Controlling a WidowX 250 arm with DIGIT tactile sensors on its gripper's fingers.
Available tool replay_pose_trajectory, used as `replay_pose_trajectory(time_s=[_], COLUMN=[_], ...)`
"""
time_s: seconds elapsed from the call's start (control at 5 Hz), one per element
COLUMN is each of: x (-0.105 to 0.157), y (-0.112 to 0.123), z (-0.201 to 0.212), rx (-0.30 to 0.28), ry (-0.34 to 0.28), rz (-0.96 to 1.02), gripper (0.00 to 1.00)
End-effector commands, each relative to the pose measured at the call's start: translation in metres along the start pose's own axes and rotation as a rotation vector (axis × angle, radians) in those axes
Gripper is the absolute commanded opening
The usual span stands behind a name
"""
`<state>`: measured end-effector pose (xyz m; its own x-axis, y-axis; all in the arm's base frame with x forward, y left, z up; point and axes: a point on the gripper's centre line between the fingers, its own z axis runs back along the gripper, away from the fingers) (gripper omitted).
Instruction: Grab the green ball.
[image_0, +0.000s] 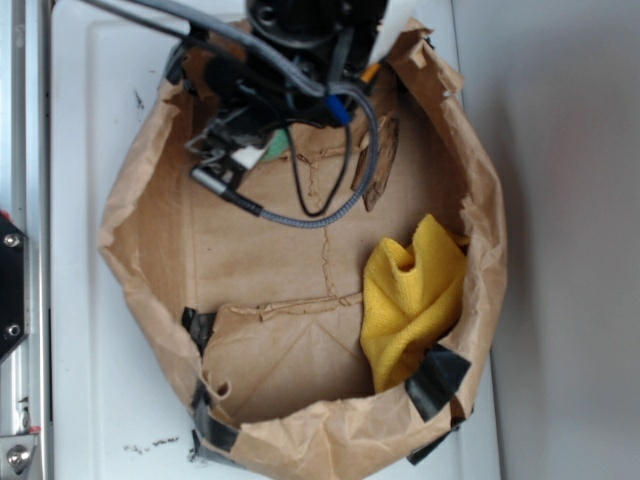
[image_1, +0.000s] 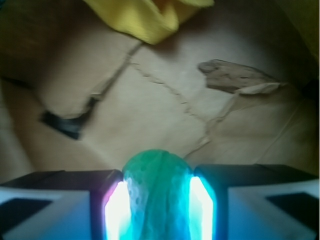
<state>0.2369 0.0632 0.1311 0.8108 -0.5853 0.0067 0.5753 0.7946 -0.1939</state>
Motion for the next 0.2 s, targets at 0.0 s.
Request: replay_pose_trajectory(time_s=[0.0], x=[-0.013], y=[-0.0087], z=[0.0525], rx=[-0.047], ry=[-0.109], rz=[0.318], gripper=[0.0])
